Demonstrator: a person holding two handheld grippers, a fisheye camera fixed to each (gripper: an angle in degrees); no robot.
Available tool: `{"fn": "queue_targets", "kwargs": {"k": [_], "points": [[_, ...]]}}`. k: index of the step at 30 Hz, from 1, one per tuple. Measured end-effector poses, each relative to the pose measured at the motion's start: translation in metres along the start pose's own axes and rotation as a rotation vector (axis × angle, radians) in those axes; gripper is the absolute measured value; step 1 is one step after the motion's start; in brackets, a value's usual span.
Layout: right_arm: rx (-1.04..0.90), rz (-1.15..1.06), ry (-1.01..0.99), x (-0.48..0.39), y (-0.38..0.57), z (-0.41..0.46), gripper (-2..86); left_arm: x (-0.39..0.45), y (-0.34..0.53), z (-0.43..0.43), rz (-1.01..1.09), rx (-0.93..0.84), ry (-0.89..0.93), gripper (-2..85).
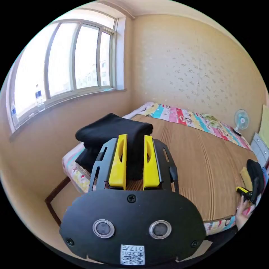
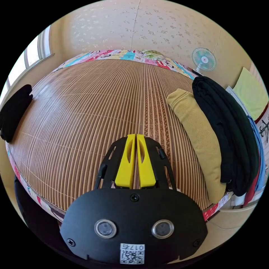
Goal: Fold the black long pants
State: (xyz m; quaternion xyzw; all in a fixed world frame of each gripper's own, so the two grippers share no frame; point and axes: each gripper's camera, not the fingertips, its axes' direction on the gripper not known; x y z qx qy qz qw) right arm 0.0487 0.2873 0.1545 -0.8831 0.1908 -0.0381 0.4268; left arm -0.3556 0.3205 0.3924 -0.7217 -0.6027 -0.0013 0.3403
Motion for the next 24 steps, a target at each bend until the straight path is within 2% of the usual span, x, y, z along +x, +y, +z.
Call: {"fn": "queue_targets", "kwargs": {"k": [2, 5, 7, 9, 11, 15, 17, 18, 19, 20, 21, 22, 24], "points": [[-0.001, -0.002, 0.005, -0.003, 0.000, 0.002, 0.4, 0.019, 0.006, 0.027, 0.099, -0.097, -0.106, 6.8], [-0.002, -0.002, 0.005, -0.005, -0.001, 0.005, 0.4, 0.039, 0.013, 0.022, 0.195, -0.060, -0.198, 6.1], [-0.001, 0.000, 0.001, -0.006, -0.001, 0.006, 0.4, 0.038, 0.009, 0.019, 0.158, -0.083, -0.196, 5.5], [-0.001, 0.001, -0.002, -0.008, -0.001, 0.009, 0.4, 0.019, 0.001, 0.013, 0.039, -0.095, -0.097, 4.0], [0.000, 0.001, 0.000, -0.011, -0.002, 0.011, 0.5, -0.012, -0.013, 0.001, -0.148, -0.090, 0.124, 1.3], [0.001, -0.005, 0.013, -0.018, -0.003, 0.016, 0.5, -0.022, -0.034, -0.011, -0.280, -0.076, 0.494, -0.5], [0.000, -0.006, 0.018, -0.020, -0.003, 0.018, 0.5, 0.017, -0.043, -0.018, -0.206, -0.113, 0.672, -0.7], [0.000, -0.006, 0.016, -0.022, -0.004, 0.019, 0.5, 0.032, -0.043, -0.022, -0.170, -0.123, 0.701, -0.7], [0.000, -0.005, 0.015, -0.022, -0.004, 0.020, 0.5, 0.068, -0.040, -0.034, -0.035, -0.124, 0.814, -0.7], [-0.001, -0.003, 0.010, -0.023, -0.004, 0.021, 0.5, 0.109, -0.032, -0.052, 0.157, -0.087, 1.130, -0.7], [-0.001, 0.000, 0.003, -0.023, -0.005, 0.022, 0.5, 0.131, -0.026, -0.062, 0.241, -0.099, 1.273, -0.7], [-0.002, 0.002, -0.003, -0.024, -0.006, 0.024, 0.5, 0.173, -0.010, -0.081, 0.357, -0.187, 1.362, -0.6], [-0.004, 0.005, -0.009, -0.025, -0.007, 0.026, 0.4, 0.219, 0.021, -0.106, 0.467, -0.273, 1.188, -0.6]]}}
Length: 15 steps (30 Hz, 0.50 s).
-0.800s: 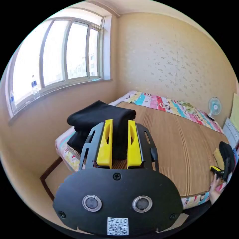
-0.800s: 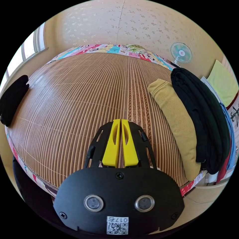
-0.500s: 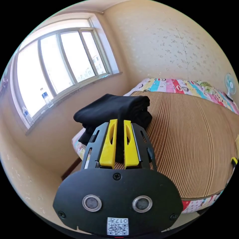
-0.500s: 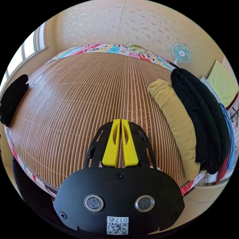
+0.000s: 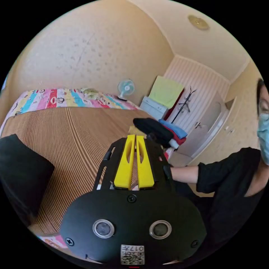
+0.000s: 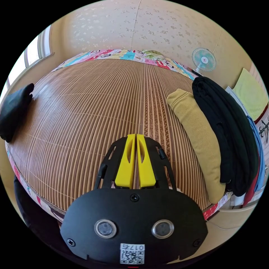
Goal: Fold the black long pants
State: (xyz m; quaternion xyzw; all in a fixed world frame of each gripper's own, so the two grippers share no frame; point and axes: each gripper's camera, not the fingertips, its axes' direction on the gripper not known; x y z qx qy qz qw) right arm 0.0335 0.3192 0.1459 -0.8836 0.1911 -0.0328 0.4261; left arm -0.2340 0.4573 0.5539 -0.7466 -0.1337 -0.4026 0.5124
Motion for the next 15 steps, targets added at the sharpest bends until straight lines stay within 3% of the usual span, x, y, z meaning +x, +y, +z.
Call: {"fn": "queue_targets", "kwargs": {"k": [4, 8, 11, 15], "points": [[0.000, 0.004, -0.009, -0.004, -0.002, 0.005, 0.4, 0.032, 0.043, 0.021, 0.051, -0.039, -0.374, -0.3], [0.004, 0.005, -0.010, -0.010, -0.004, 0.010, 0.4, -0.020, 0.087, -0.063, -0.224, 0.141, -0.643, 0.8], [0.006, -0.006, 0.018, -0.020, -0.005, 0.014, 0.3, -0.078, 0.124, -0.141, -0.532, 0.312, -0.746, 5.1], [0.006, -0.021, 0.051, -0.033, -0.009, 0.020, 0.3, -0.143, 0.160, -0.185, -0.721, 0.438, -0.649, 12.3]]}}
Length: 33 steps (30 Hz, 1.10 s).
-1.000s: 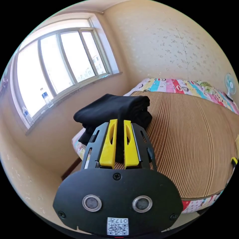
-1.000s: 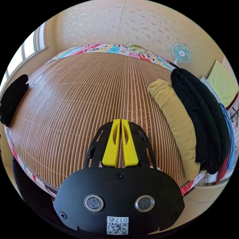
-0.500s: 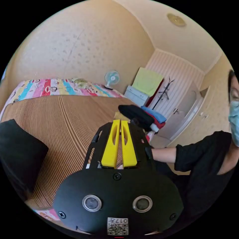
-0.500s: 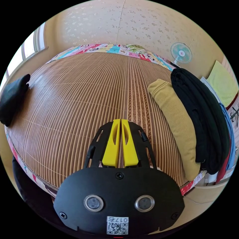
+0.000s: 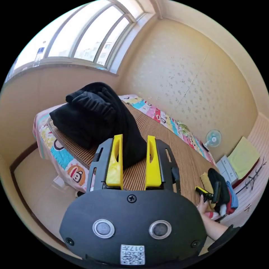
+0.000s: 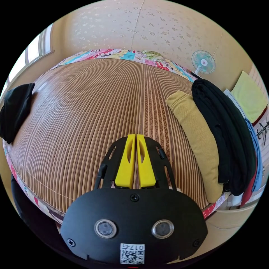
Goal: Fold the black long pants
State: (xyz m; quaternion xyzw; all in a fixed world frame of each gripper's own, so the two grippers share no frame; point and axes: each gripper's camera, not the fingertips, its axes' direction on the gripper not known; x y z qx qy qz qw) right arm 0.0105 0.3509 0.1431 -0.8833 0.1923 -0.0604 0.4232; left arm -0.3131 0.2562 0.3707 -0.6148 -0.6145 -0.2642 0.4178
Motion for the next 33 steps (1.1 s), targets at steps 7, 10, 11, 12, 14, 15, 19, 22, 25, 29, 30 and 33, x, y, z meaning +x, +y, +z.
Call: {"fn": "queue_targets", "kwargs": {"k": [7, 10, 11, 12, 14, 15, 19, 22, 25, 29, 30, 33], "points": [[-0.002, 0.003, -0.006, -0.011, -0.007, 0.008, 0.3, -0.021, -0.014, 0.160, -0.060, -0.463, 0.189, 3.7], [-0.003, 0.000, 0.000, -0.016, -0.010, 0.011, 0.3, -0.001, -0.015, 0.179, -0.015, -0.486, 0.269, 1.4], [-0.003, -0.001, 0.004, -0.019, -0.011, 0.013, 0.3, 0.011, -0.014, 0.177, 0.024, -0.488, 0.278, 0.9], [-0.003, -0.003, 0.009, -0.022, -0.013, 0.014, 0.4, 0.018, -0.012, 0.175, 0.052, -0.487, 0.287, 0.7], [-0.003, -0.006, 0.017, -0.026, -0.015, 0.017, 0.4, 0.049, 0.005, 0.154, 0.192, -0.495, 0.312, 0.1], [-0.002, -0.009, 0.025, -0.029, -0.016, 0.018, 0.4, 0.057, 0.012, 0.148, 0.232, -0.502, 0.319, 0.0], [-0.004, -0.032, 0.076, -0.043, -0.022, 0.024, 0.4, 0.087, 0.090, 0.115, 0.372, -0.644, 0.495, -0.3], [-0.007, -0.039, 0.092, -0.048, -0.026, 0.026, 0.5, 0.091, 0.150, 0.104, 0.397, -0.779, 0.612, -0.1], [-0.015, -0.032, 0.073, -0.047, -0.032, 0.029, 0.7, 0.079, 0.180, 0.094, 0.311, -0.822, 0.750, 0.0], [-0.041, -0.030, 0.063, -0.046, -0.041, 0.031, 0.7, 0.066, 0.159, 0.073, 0.301, -0.728, 0.878, 0.1], [-0.057, -0.041, 0.074, -0.048, -0.044, 0.030, 0.6, 0.066, 0.151, 0.068, 0.332, -0.698, 0.855, 0.0], [-0.082, -0.109, 0.063, -0.062, -0.048, 0.019, 0.5, 0.056, 0.119, 0.033, 0.477, -0.472, 0.702, -0.3]]}}
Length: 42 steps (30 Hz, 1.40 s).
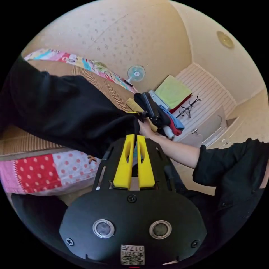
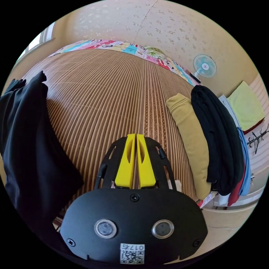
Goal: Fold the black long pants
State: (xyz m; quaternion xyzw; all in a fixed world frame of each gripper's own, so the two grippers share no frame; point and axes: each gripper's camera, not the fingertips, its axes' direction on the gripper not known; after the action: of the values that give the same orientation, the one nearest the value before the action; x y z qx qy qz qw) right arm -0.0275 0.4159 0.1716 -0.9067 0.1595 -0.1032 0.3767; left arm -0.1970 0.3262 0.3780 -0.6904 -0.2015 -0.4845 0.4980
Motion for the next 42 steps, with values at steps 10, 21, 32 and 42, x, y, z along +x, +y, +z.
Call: {"fn": "queue_targets", "kwargs": {"k": [10, 21, 32, 42], "points": [[0.279, -0.526, -0.825, -0.136, -0.101, -0.192, 2.8, -0.069, 0.036, -0.054, -0.206, 0.196, -0.137, -1.0], [0.039, -0.774, -0.384, -0.357, -0.177, -0.220, 8.3, -0.101, 0.038, -0.074, -0.323, 0.201, -0.121, 0.5], [-0.052, -0.497, -1.215, -0.110, -0.147, -0.222, 6.2, -0.177, 0.113, -0.158, -0.672, 0.691, 0.210, 18.8], [0.391, -0.240, -1.652, 0.141, -0.053, -0.308, 5.6, -0.121, 0.094, -0.167, -0.682, 0.608, -0.009, 1.8]]}}
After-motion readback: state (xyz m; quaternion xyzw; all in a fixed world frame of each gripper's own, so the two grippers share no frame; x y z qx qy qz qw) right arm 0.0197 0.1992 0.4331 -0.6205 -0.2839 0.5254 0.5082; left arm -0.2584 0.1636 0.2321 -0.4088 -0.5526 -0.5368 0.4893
